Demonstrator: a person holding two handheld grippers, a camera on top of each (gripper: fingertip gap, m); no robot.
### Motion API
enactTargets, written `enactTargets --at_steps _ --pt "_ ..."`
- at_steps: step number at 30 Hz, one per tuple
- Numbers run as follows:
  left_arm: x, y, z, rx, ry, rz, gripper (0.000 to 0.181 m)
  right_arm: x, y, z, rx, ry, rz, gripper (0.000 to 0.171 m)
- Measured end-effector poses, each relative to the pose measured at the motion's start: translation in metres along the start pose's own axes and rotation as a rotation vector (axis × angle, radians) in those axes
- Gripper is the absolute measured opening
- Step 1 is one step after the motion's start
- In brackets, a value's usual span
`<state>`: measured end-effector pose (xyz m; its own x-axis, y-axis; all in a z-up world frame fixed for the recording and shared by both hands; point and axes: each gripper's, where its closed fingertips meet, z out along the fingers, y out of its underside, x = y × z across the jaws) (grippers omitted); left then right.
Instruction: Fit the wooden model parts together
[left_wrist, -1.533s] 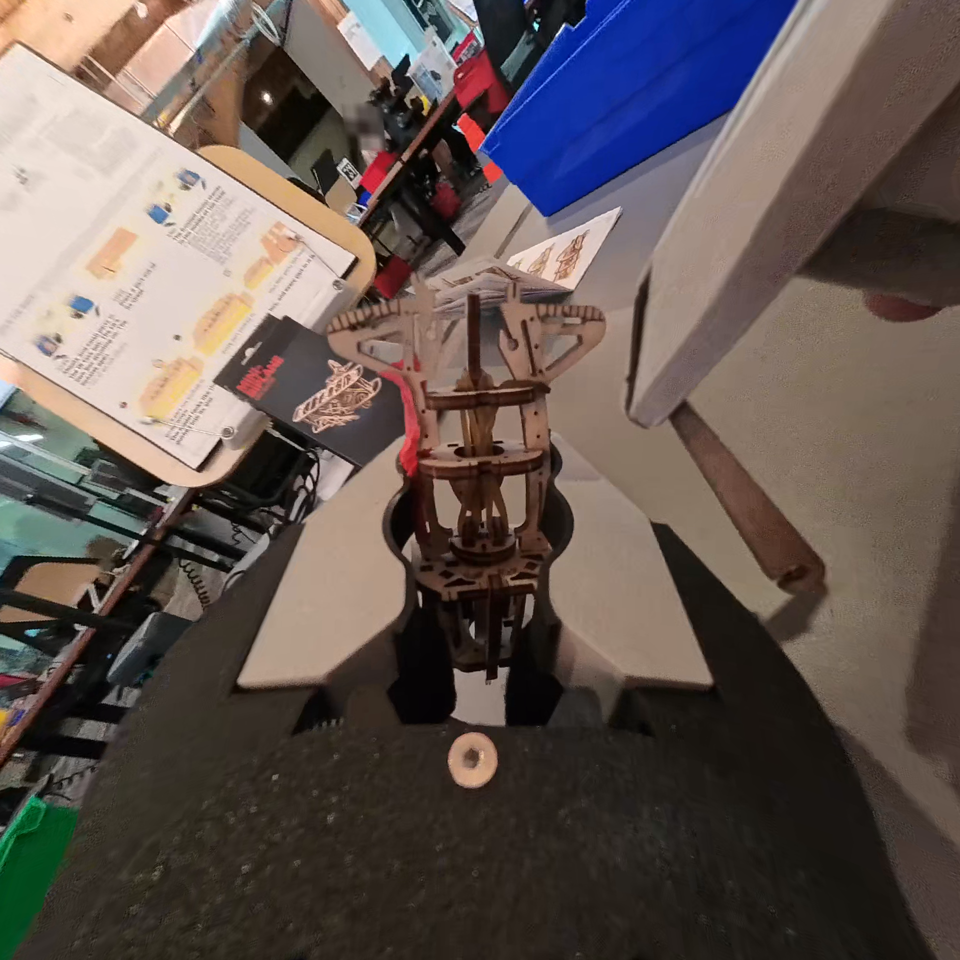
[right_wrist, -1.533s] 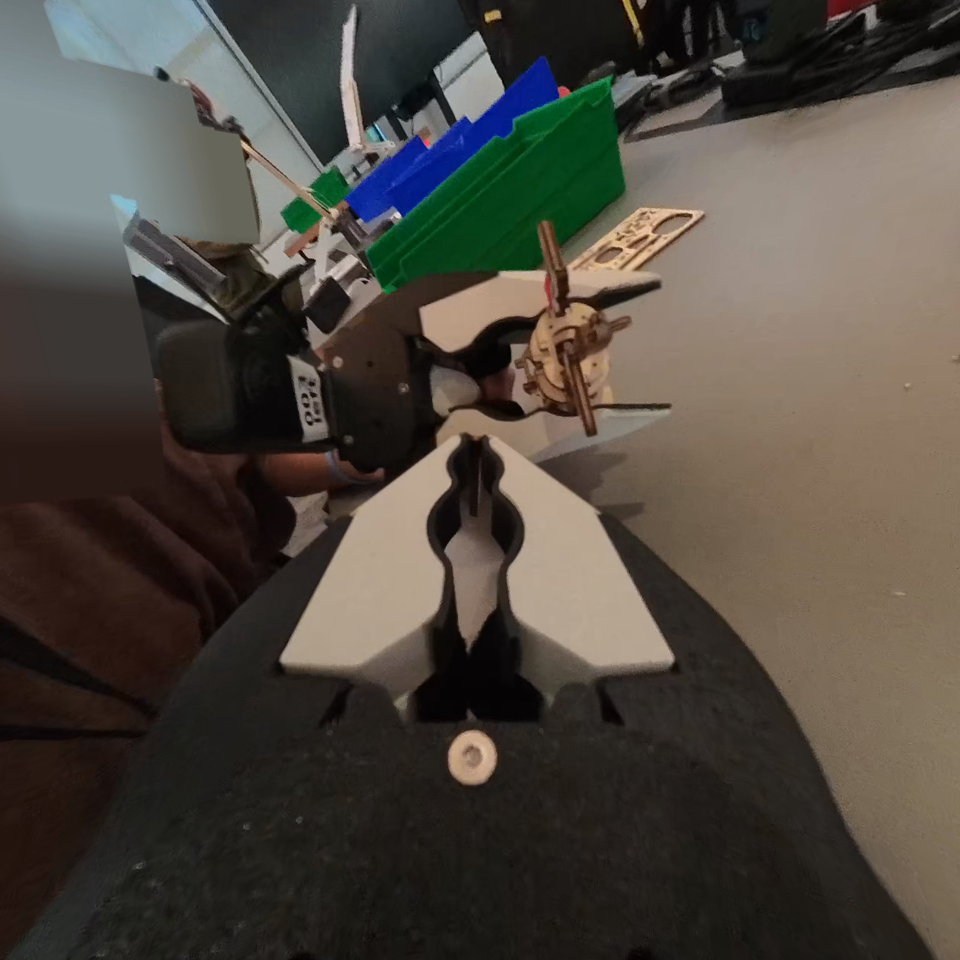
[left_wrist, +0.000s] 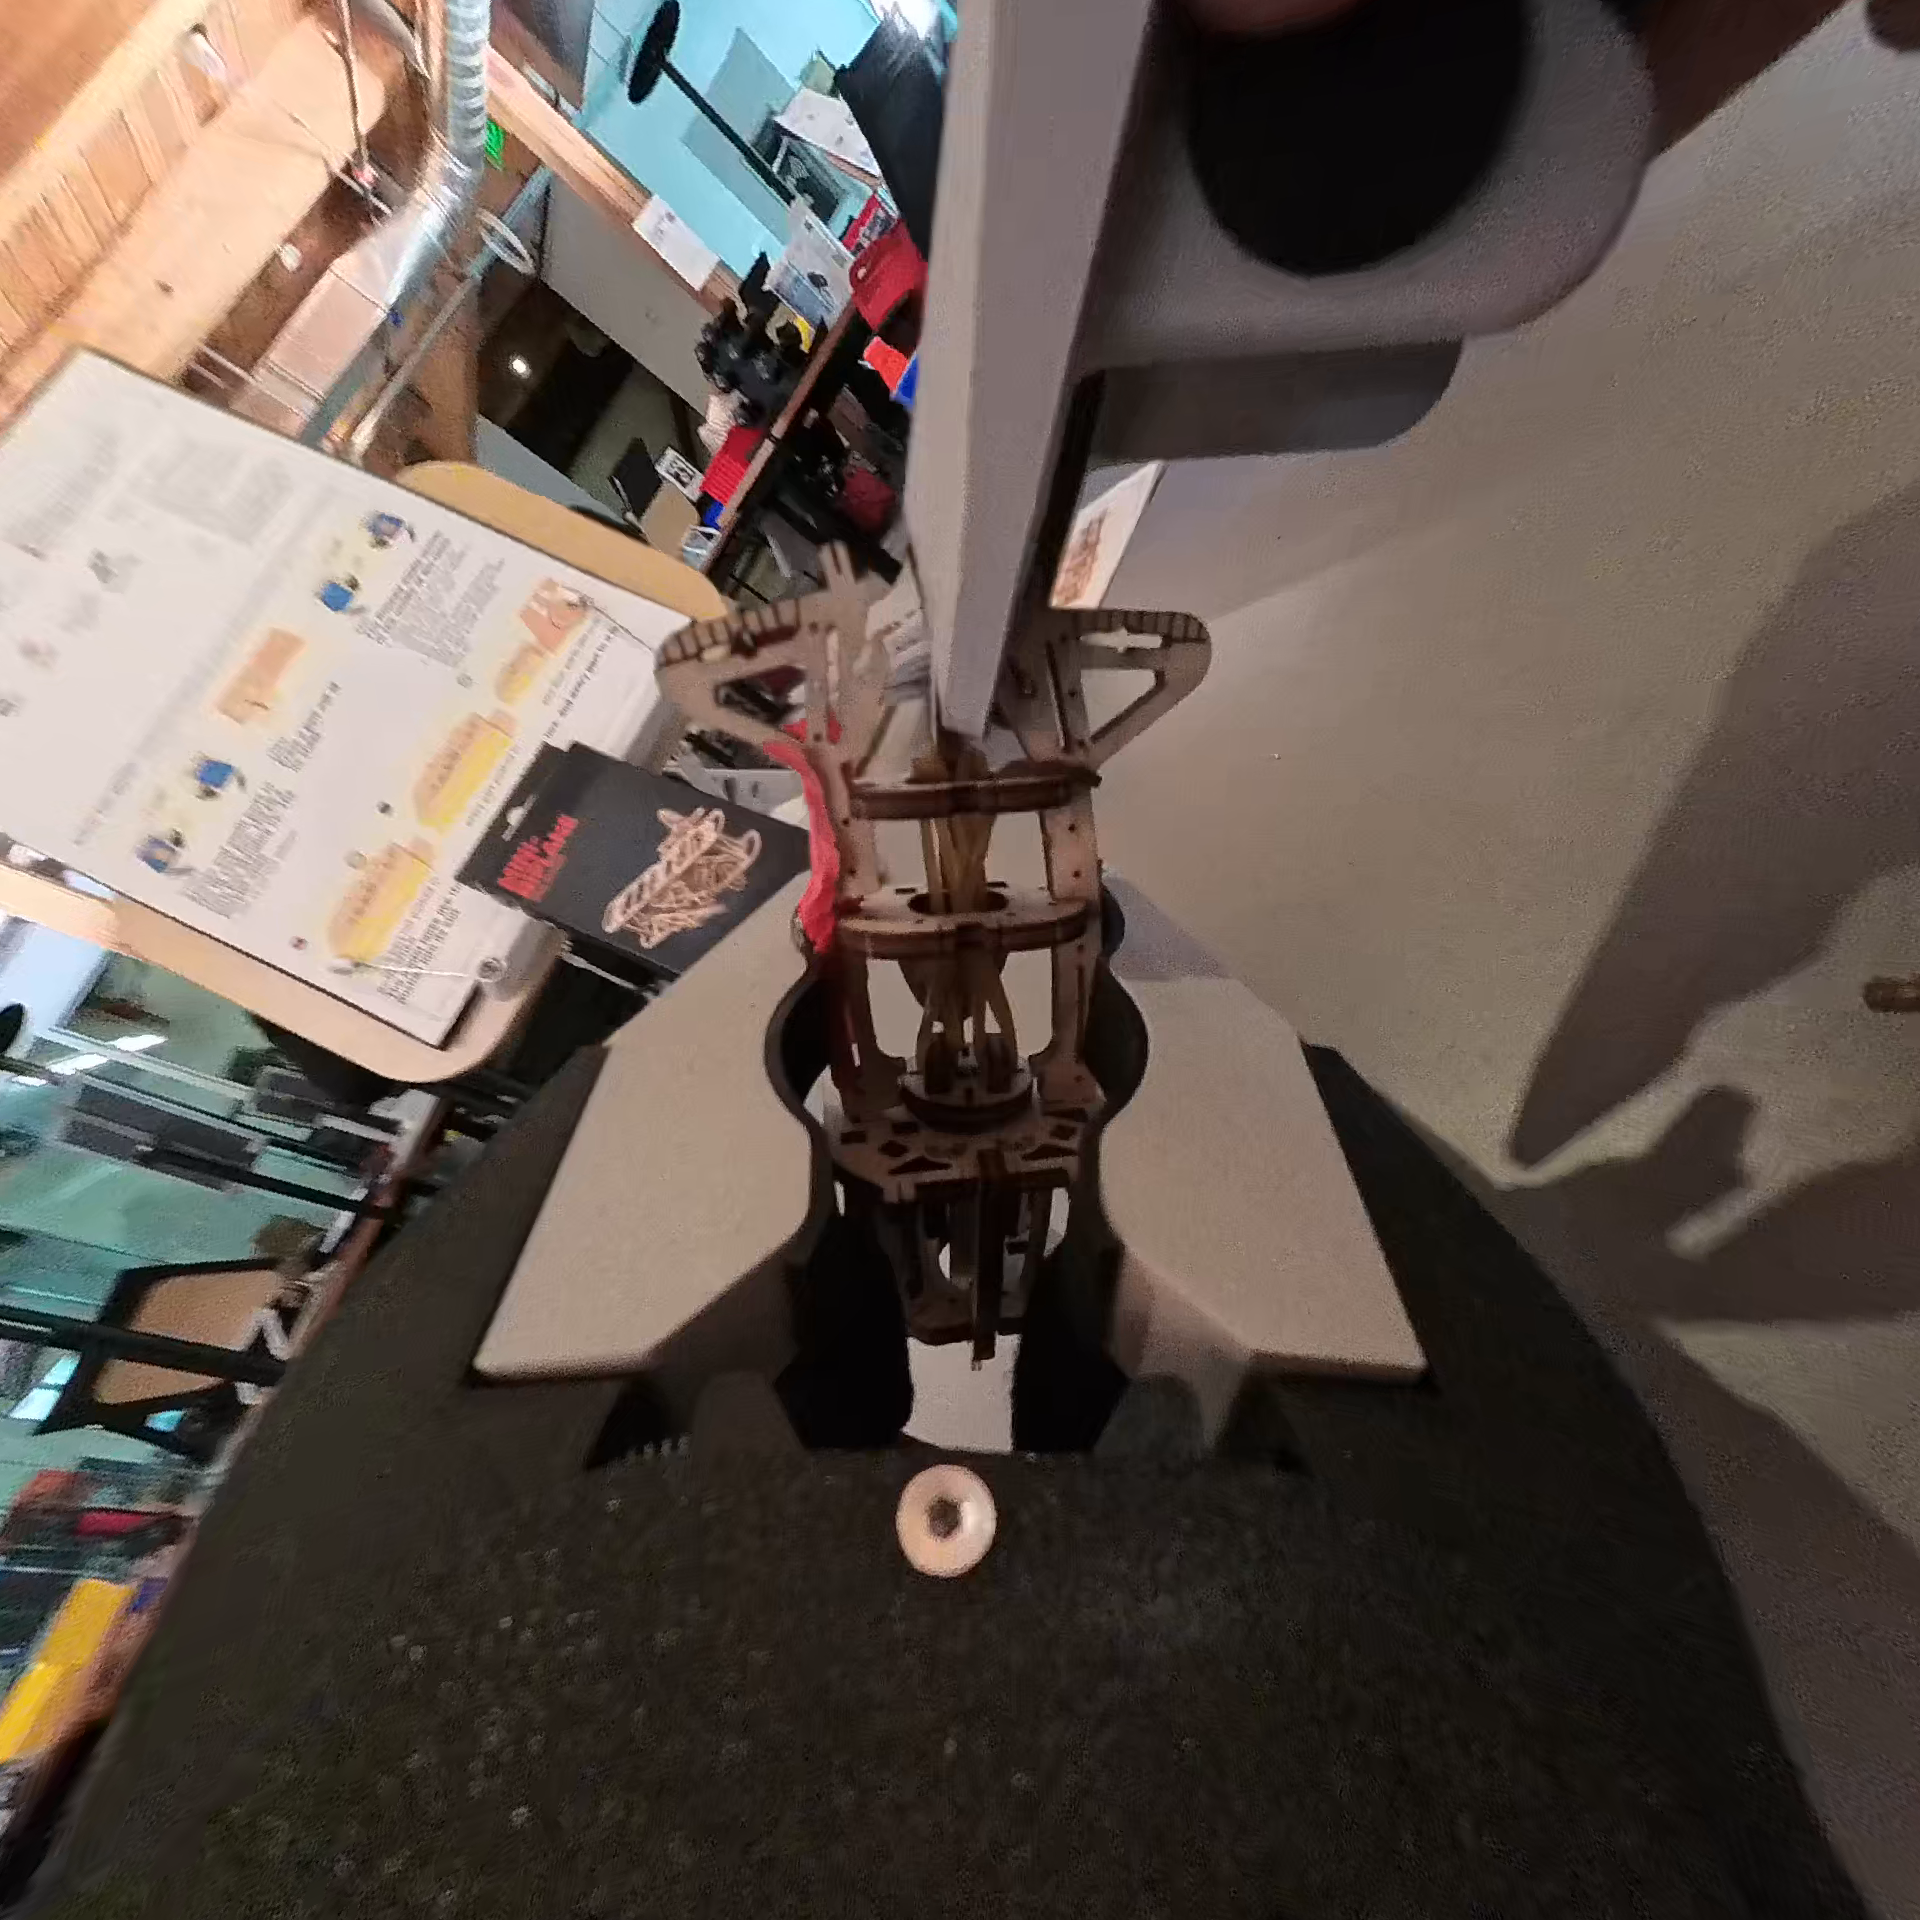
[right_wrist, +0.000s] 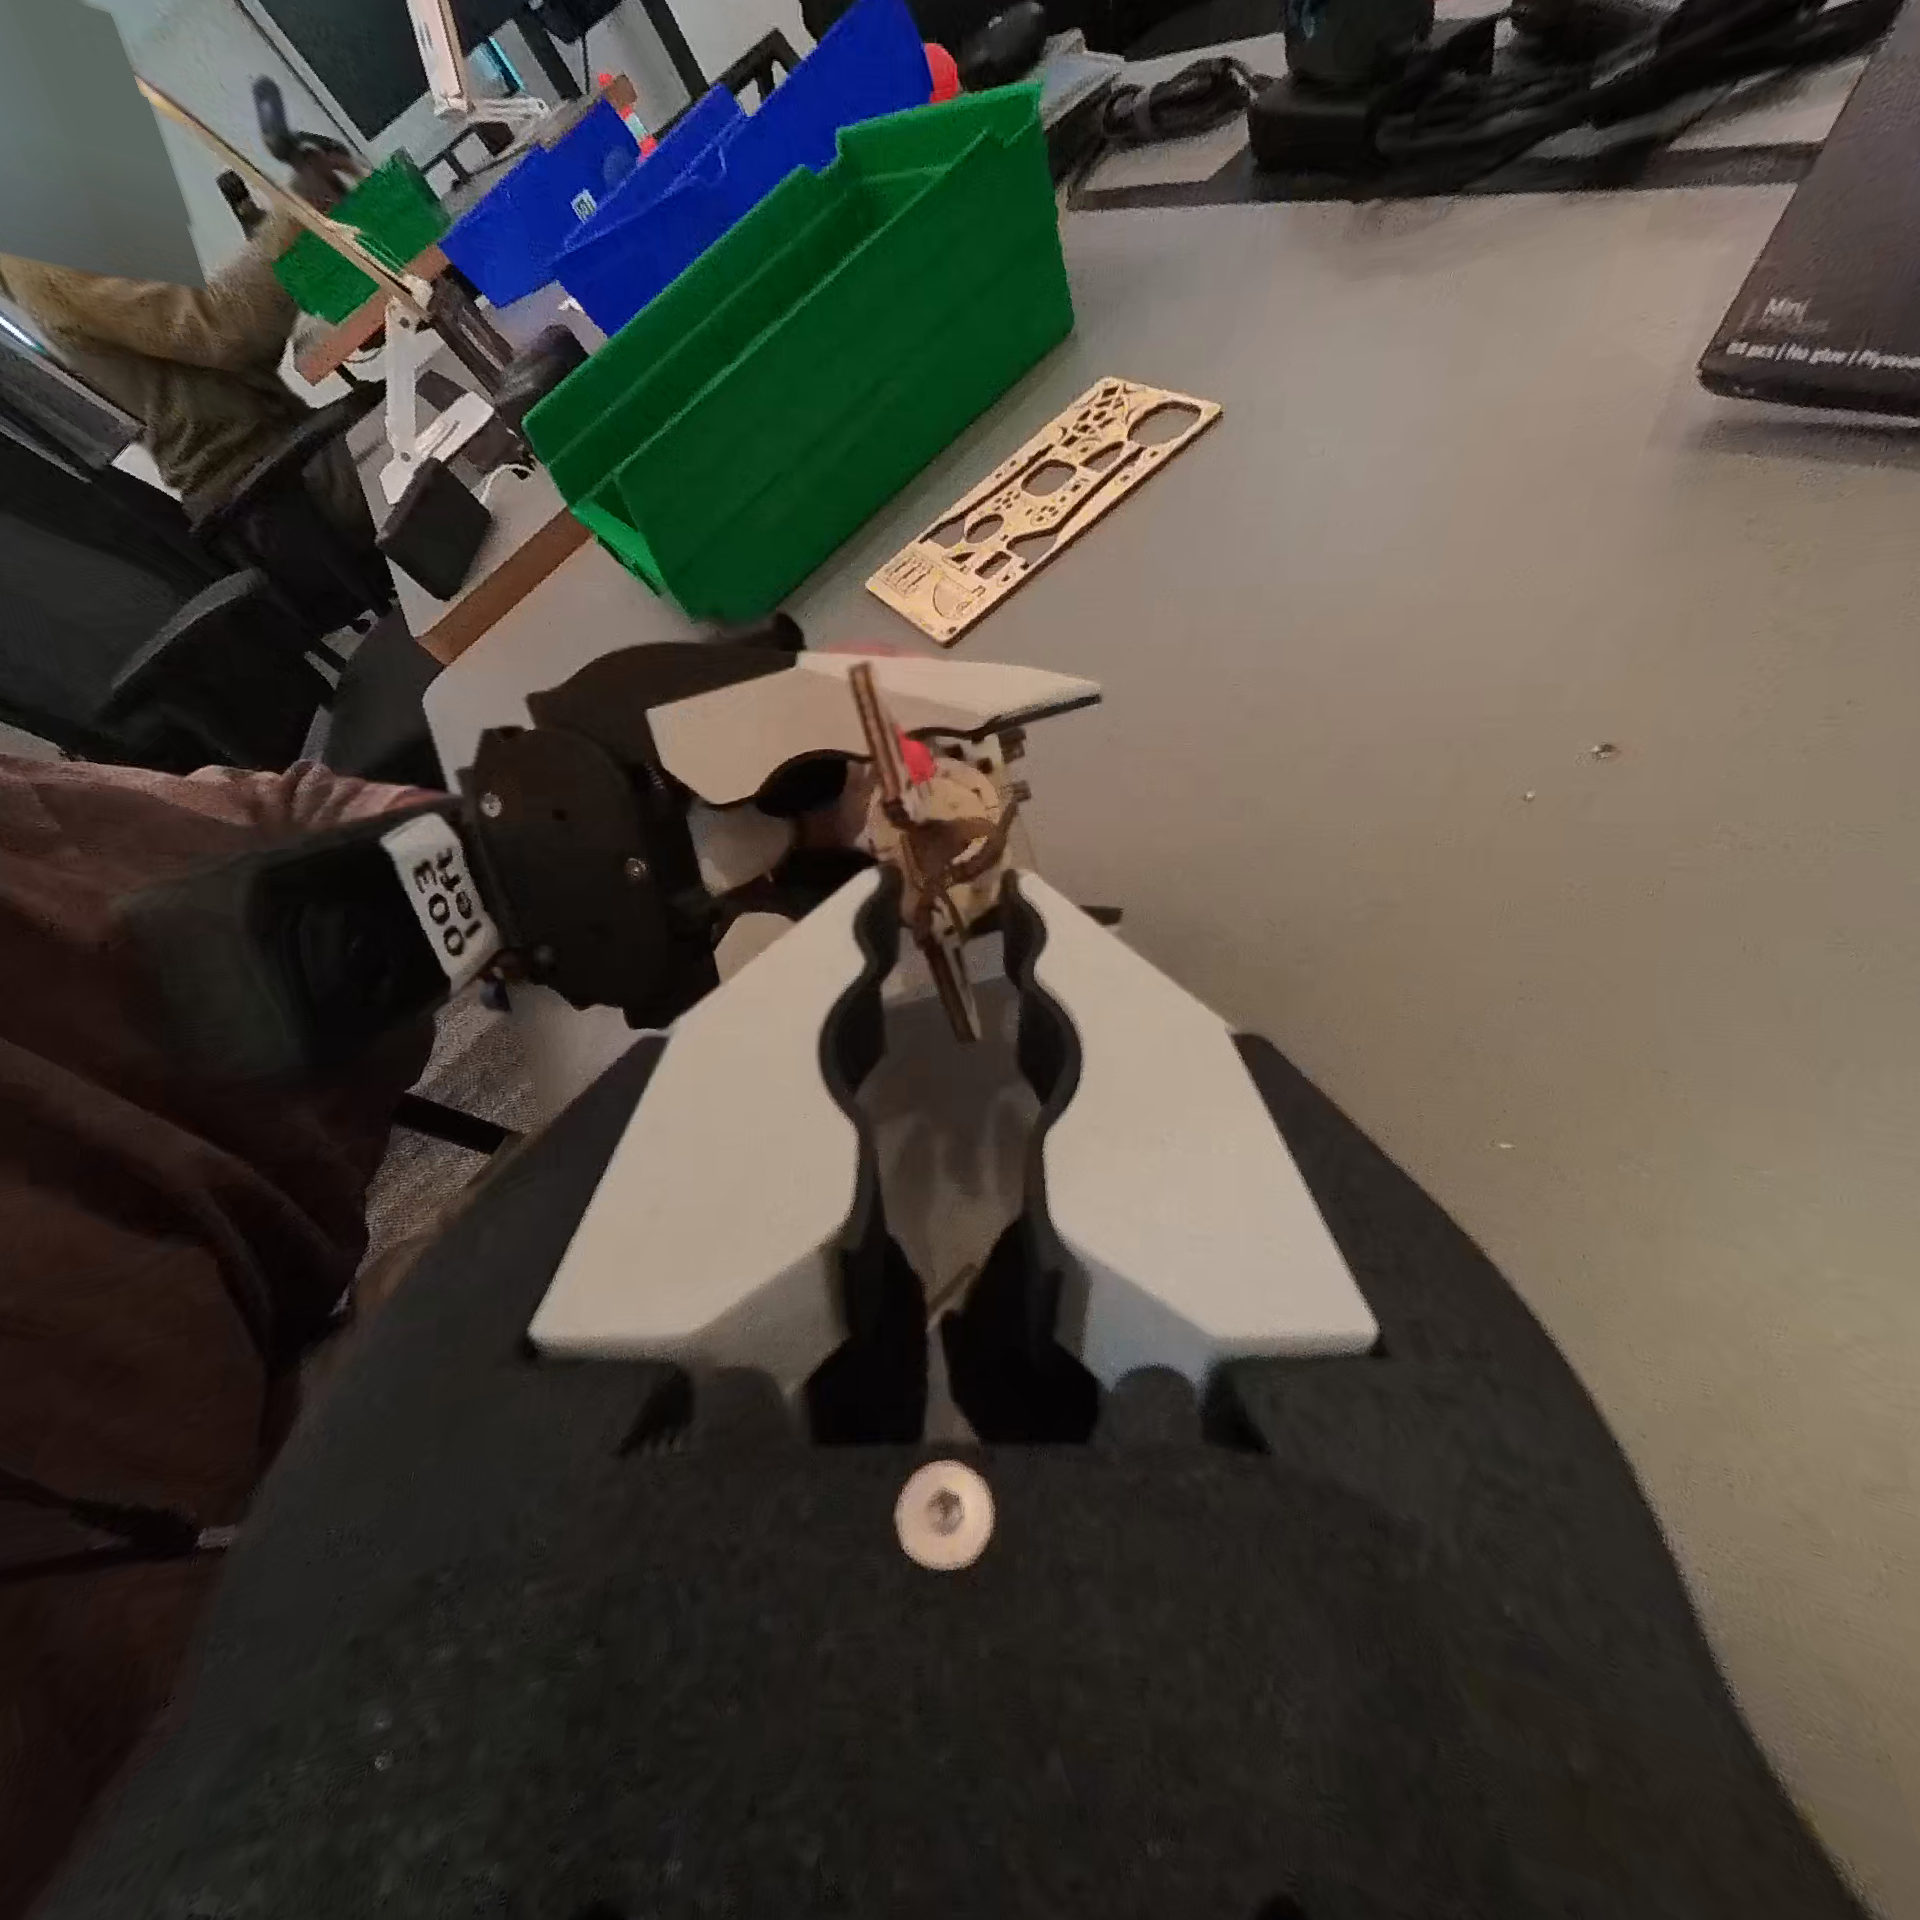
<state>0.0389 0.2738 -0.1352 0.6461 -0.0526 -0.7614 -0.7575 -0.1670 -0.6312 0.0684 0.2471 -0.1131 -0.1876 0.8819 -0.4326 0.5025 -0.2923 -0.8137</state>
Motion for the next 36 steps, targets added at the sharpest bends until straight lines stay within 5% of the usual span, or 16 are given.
enactTargets --at_steps 22,36 --pt "-0.001 0.004 0.004 -0.045 -0.033 0.071 0.043 0.010 0.001 0.006 -0.036 0.021 0.081 0.001" --pt "-0.003 -0.012 -0.002 0.014 -0.129 0.263 0.042 0.006 0.003 -0.005 -0.007 -0.265 0.507 0.001"
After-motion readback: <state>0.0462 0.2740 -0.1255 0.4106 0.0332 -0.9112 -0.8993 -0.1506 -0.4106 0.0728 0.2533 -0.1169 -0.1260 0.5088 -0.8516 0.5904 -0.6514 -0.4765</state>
